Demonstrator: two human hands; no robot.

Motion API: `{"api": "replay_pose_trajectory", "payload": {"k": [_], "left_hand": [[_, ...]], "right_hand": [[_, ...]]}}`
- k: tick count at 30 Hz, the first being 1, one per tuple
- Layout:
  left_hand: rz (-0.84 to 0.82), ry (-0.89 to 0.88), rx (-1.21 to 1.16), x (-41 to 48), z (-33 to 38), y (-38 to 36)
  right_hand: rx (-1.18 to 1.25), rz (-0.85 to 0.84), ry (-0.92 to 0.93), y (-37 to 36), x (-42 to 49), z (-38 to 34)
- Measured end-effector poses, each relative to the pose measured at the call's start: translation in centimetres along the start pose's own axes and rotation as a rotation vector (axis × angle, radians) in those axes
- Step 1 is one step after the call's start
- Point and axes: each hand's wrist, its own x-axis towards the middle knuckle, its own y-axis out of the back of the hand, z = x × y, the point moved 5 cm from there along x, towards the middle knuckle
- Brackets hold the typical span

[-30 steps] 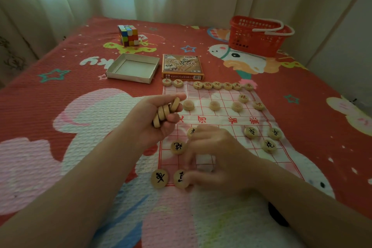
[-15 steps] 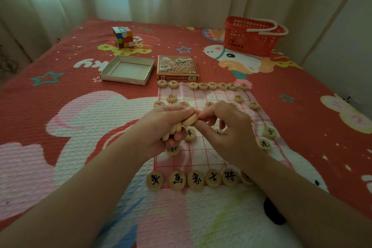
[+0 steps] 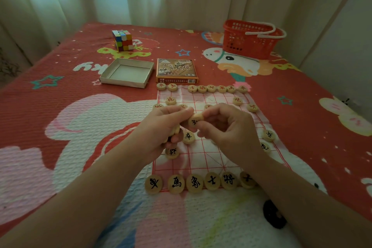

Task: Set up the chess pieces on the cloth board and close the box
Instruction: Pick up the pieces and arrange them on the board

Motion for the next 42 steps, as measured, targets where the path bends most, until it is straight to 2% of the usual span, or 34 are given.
{"api": "replay_pose_trajectory", "payload": {"k": [4, 8, 15, 20, 23, 27, 30, 36, 42], "left_hand": [[-0.007, -0.014, 0.031, -0.1, 0.0, -0.1], [0.019, -0.004, 0.023, 0.0, 0.0, 0.0], [0.044, -0.056, 0.187, -0.1, 0.0, -0.2], [0.029, -0.085, 0.179, -0.3, 0.4, -0.8], [0.102, -0.012, -0.004, -0.2, 0.4, 0.1], [0.196, 0.074, -0.357, 0.3, 0.5, 2.4], [0.248, 0.076, -0.570, 0.3, 0.9, 3.6], [0.362, 0.031, -0.789, 0.1, 0.9, 5.6], [0.423, 0.082, -0.664, 0.6, 0.3, 5.6]], "right_hand": [[0.046, -0.071, 0.000, -0.2, 0.1, 0.0], [-0.099, -0.123, 0.104, -0.4, 0.0, 0.1], [-0.186, -0.108, 0.213, 0.0, 0.2, -0.4], [-0.205, -0.074, 0.296, 0.1, -0.1, -1.1], [-0.283, 0.001, 0.314, 1.5, 0.4, -1.5], [-0.290, 0.145, 0.169, 4.7, 1.6, -0.5], [-0.304, 0.160, 0.085, 5.6, 2.0, 0.5], [-0.380, 0.058, 0.007, 3.8, 2.2, 1.0], [-0.403, -0.361, -0.057, -3.2, 2.9, 0.6]]}}
